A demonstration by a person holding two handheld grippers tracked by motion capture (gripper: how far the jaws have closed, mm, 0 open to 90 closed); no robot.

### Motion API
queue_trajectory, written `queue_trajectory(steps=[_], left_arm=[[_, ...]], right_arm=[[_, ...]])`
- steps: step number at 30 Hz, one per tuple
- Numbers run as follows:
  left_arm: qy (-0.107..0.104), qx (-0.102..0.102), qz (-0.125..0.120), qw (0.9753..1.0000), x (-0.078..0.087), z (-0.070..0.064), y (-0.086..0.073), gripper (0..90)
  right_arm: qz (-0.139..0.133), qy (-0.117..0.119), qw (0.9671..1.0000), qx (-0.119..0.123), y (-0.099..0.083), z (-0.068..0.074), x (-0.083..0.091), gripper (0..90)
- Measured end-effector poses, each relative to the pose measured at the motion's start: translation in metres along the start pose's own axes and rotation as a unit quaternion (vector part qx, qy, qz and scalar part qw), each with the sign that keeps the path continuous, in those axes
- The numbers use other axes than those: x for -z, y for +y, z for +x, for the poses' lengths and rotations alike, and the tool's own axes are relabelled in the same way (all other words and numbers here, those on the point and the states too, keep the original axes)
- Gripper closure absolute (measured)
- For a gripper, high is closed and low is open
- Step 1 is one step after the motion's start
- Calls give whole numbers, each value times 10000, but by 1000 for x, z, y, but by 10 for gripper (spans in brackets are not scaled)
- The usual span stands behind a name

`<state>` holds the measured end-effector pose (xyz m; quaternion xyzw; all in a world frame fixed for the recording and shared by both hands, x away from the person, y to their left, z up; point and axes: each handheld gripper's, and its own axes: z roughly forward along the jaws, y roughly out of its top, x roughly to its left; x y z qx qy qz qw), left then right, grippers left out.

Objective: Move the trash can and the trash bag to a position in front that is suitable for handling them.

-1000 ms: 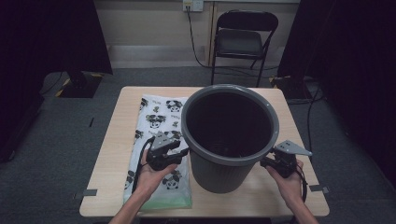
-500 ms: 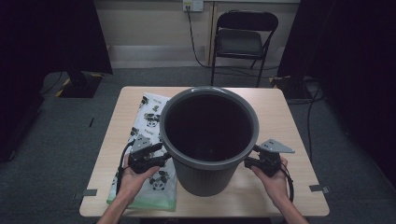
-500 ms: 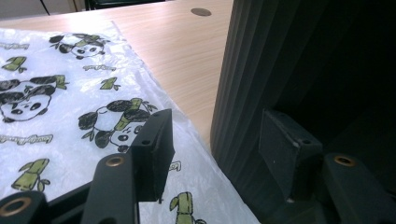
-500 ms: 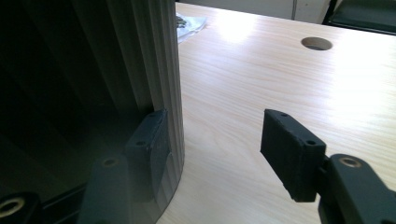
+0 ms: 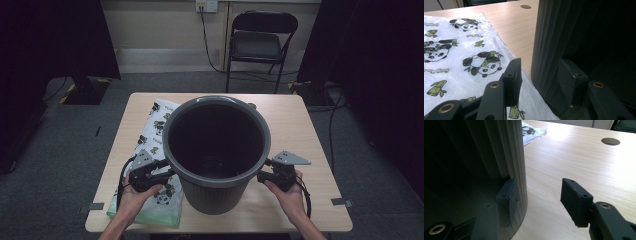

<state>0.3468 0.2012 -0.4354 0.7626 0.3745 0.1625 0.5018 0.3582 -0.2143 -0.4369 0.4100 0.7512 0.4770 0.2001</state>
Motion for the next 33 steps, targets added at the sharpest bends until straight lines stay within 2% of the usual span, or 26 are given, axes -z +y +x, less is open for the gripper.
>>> queue_trajectory(steps=[5,6,8,9,10,12,13,15,16,17,19,21,23,25,29,33], left_arm=[[-99,111,-54,9999,2,0,-3,538],[-100,85,-78,9999,2,-1,-4,540],[-112,77,-54,9999,3,1,-5,519],[-113,78,-47,9999,3,2,-7,479],[-107,71,-44,9999,2,2,-9,451],[-9,46,123,9999,-2,4,-14,437],[54,96,237,9997,-5,6,-17,423],[126,409,373,9984,-11,11,-24,400],[147,504,462,9976,-13,13,-27,396],[236,519,560,9968,-15,14,-29,396],[322,350,759,9960,-21,16,-32,389],[339,220,841,9956,-24,18,-33,366],[343,211,899,9951,-27,19,-34,355],[387,86,1055,9936,-30,18,-36,341],[349,-1,1242,9916,-35,16,-38,311],[457,-45,1390,9892,-39,17,-42,303]], right_arm=[[13,-2,10000,12,-1,2,2,460],[13,-10,10000,25,-1,2,2,454],[60,-103,9999,107,0,2,2,387],[88,-88,9999,111,0,0,1,361],[113,-69,9999,66,1,-2,0,332],[139,-17,9999,-7,2,-6,-2,305],[144,-3,9999,-18,2,-7,-3,300],[198,53,9998,-8,3,-9,-4,299],[260,115,9996,-78,6,-12,-4,270],[260,115,9996,-78,6,-12,-4,270],[254,172,9995,-41,9,-14,-2,308],[167,305,9994,-50,15,-14,4,331],[143,294,9995,-15,17,-14,6,325],[151,243,9995,130,21,-13,10,328],[171,399,9990,139,28,-14,15,381],[268,504,9981,230,35,-14,17,409]])
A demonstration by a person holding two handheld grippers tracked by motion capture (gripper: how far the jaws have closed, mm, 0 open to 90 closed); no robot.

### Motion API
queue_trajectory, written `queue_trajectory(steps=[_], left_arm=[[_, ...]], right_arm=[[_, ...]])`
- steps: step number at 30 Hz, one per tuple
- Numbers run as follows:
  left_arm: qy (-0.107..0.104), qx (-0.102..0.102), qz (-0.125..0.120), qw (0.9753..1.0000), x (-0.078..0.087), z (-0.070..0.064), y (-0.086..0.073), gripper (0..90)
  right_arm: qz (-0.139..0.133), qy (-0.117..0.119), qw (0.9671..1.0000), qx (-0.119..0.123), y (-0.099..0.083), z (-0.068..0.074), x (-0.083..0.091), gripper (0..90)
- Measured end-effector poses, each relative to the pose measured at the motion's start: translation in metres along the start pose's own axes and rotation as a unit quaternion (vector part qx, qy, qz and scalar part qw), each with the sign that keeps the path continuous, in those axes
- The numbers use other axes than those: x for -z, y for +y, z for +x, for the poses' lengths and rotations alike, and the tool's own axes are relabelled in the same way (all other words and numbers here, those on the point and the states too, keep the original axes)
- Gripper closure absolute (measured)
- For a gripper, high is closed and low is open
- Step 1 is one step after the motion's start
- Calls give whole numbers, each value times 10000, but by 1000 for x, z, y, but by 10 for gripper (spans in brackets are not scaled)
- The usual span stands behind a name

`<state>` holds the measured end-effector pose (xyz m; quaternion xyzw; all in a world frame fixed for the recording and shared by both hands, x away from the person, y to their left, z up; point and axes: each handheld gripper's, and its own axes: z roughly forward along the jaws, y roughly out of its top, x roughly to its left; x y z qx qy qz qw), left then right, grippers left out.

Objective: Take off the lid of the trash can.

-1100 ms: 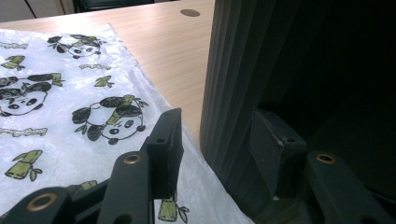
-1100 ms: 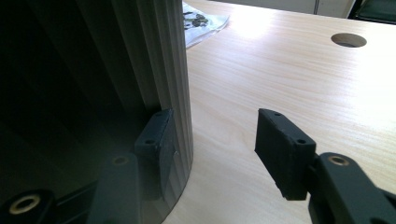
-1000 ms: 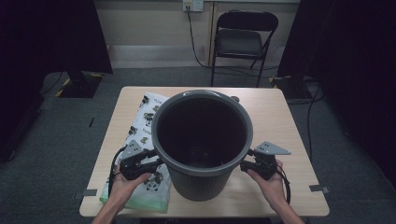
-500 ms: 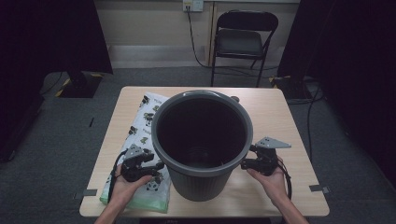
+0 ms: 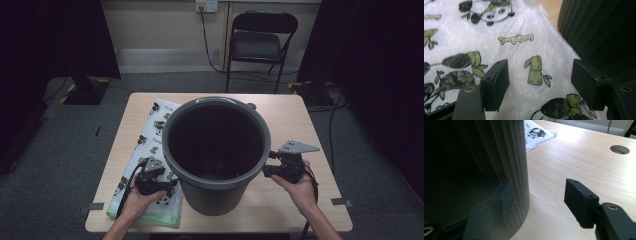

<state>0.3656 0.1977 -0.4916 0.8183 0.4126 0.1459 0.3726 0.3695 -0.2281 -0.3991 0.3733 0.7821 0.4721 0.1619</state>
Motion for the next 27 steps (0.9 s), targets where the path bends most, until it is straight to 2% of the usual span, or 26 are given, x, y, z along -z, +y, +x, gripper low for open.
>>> queue_trajectory(steps=[1,3,6,8,9,12,14,16,17,18,20,22,23,24,25,27], left_arm=[[14,18,67,10000,-2,-1,-1,303],[105,-212,97,9997,-3,-3,-2,290],[27,-168,81,9998,-2,-4,-1,293],[35,-176,-55,9998,1,-4,1,295],[66,-193,-117,9997,3,-2,3,295],[150,-112,-200,9996,6,6,9,295],[234,33,-137,9996,3,12,13,295],[198,140,-25,9997,1,16,14,286],[254,81,58,9996,1,15,13,283],[273,-2,35,9996,1,15,11,277],[192,-12,17,9998,3,13,9,278],[197,-186,76,9996,5,8,8,275],[126,-218,107,9996,7,6,8,273],[47,-220,96,9997,8,3,8,273],[26,-334,65,9994,8,0,7,272],[4,-424,75,9991,9,-5,6,272]], right_arm=[[-2,45,10000,8,2,0,1,426],[4,57,10000,-8,7,-2,2,462],[4,97,9999,-57,15,-4,4,478],[-93,128,9998,-94,22,-5,7,495],[-58,114,9998,-147,32,-6,13,473],[17,100,9998,-160,41,-9,17,426],[40,125,9998,-119,50,-10,20,402],[27,177,9998,-132,58,-11,22,399],[60,194,9997,-132,62,-11,23,398],[5,119,9999,-114,69,-11,24,424],[-31,186,9998,-73,72,-12,25,451],[-115,157,9998,-60,79,-13,29,474],[-184,167,9997,-35,87,-15,33,523],[-184,167,9997,-35,87,-15,33,523],[-265,233,9993,-94,90,-16,35,543],[-379,196,9990,-110,95,-16,40,581]])
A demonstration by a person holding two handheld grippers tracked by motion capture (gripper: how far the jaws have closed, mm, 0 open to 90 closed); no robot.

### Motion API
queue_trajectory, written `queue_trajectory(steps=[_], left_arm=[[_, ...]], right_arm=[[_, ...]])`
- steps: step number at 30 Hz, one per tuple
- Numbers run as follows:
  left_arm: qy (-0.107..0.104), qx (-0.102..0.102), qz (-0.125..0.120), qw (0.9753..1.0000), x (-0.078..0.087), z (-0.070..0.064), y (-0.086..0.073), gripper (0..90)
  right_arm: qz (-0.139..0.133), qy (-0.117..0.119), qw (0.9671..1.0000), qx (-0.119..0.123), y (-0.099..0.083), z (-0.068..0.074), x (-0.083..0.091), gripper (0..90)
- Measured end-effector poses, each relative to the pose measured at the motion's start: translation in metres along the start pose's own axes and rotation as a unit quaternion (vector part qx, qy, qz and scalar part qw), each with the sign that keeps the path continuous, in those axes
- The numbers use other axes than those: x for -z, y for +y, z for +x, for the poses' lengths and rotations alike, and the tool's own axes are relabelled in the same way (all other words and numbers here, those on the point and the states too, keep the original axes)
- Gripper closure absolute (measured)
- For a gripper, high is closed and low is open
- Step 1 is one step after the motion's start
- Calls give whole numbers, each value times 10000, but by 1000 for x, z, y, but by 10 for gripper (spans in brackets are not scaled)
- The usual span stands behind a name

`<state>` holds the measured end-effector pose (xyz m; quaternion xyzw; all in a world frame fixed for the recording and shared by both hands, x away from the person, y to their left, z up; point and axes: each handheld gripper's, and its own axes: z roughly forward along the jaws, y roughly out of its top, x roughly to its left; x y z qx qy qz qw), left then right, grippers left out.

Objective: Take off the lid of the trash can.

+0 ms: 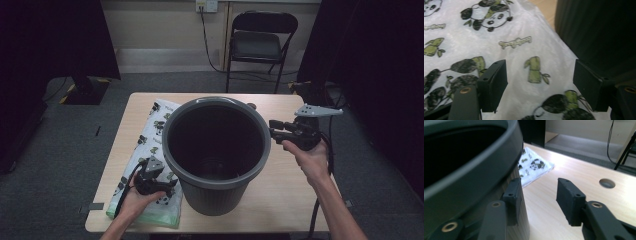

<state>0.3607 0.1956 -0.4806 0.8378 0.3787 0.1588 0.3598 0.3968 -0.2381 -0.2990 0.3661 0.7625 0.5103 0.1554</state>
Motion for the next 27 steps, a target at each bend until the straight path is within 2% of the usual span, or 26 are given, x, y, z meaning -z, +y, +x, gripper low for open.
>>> queue_trajectory(steps=[2,6,8,9,10,12,13,15,17,18,20,22,24,27], left_arm=[[-17,-84,74,9999,-2,-2,-2,275],[-13,-25,257,9997,-10,-2,-6,277],[-15,-22,249,9997,-11,-1,-6,265],[-20,-4,213,9998,-11,-1,-6,266],[-4,-16,205,9998,-11,-1,-7,264],[3,5,133,9999,-11,-2,-8,258],[12,8,102,9999,-12,-2,-9,253],[6,17,65,10000,-12,-2,-10,238],[-1,6,62,10000,-13,-3,-10,225],[-7,-30,58,10000,-13,-2,-10,217],[-14,-43,47,10000,-14,-2,-10,207],[-19,-56,45,10000,-14,-2,-10,204],[-19,-62,40,10000,-14,-2,-10,202],[-17,-62,36,10000,-14,-2,-10,201]], right_arm=[[-47,33,10000,1,6,-2,2,598],[-237,69,9997,-35,19,-5,5,634],[-258,157,9995,-32,26,-3,5,640],[-255,256,9993,-114,30,-3,4,649],[-245,230,9993,-157,33,-2,3,648],[-300,97,9995,-97,41,0,1,637],[-299,198,9993,-123,45,0,-1,661],[-278,103,9996,27,52,3,-2,621],[-318,332,9989,-39,58,4,-2,580],[-342,338,9988,12,61,6,-2,576],[-171,352,9991,178,66,12,-4,568],[119,550,9982,221,70,17,-11,544],[379,425,9977,356,73,22,-19,537],[704,365,9959,436,78,26,-31,601]])
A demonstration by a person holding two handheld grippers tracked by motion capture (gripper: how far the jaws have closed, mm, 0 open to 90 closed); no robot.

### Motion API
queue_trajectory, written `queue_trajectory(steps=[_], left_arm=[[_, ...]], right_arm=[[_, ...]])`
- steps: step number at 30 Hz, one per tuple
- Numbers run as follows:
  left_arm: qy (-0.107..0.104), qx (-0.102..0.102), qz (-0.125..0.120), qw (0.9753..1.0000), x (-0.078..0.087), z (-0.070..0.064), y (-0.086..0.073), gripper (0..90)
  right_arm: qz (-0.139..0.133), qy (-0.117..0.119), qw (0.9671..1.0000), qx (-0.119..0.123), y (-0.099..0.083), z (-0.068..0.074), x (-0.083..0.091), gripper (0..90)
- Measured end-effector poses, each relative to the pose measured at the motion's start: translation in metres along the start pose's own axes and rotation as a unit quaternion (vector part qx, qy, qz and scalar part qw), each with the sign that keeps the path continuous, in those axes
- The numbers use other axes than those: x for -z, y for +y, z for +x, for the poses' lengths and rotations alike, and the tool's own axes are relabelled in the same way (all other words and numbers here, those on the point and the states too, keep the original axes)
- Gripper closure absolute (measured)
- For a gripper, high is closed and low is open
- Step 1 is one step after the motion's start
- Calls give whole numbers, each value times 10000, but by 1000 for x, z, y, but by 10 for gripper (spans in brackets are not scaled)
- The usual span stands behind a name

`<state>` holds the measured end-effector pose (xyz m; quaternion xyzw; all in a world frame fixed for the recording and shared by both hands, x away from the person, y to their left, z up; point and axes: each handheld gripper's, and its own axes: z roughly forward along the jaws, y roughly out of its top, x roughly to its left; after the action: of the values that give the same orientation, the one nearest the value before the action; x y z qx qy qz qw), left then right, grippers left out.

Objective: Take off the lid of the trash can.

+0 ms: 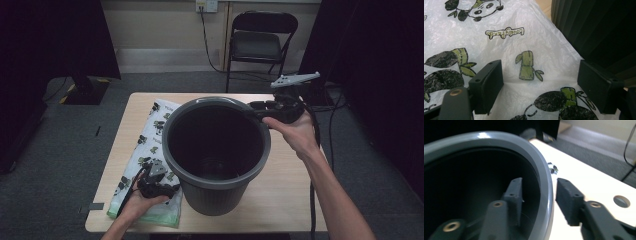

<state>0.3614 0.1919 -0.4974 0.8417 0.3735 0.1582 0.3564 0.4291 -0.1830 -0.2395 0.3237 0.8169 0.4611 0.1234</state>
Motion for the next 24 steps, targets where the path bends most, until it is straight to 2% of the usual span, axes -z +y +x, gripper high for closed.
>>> queue_trajectory(steps=[7,11,18,24], left_arm=[[-38,-29,-19,10000,-1,0,0,189],[-28,-28,-10,10000,-1,0,0,187],[-44,-35,-19,10000,-1,0,0,185],[-51,-11,-21,10000,-1,0,0,185]], right_arm=[[440,-153,9989,82,8,-1,-8,685],[782,-199,9967,35,12,0,-11,663],[1385,-490,9891,102,21,6,-20,736],[1514,-659,9861,159,23,10,-22,763]])
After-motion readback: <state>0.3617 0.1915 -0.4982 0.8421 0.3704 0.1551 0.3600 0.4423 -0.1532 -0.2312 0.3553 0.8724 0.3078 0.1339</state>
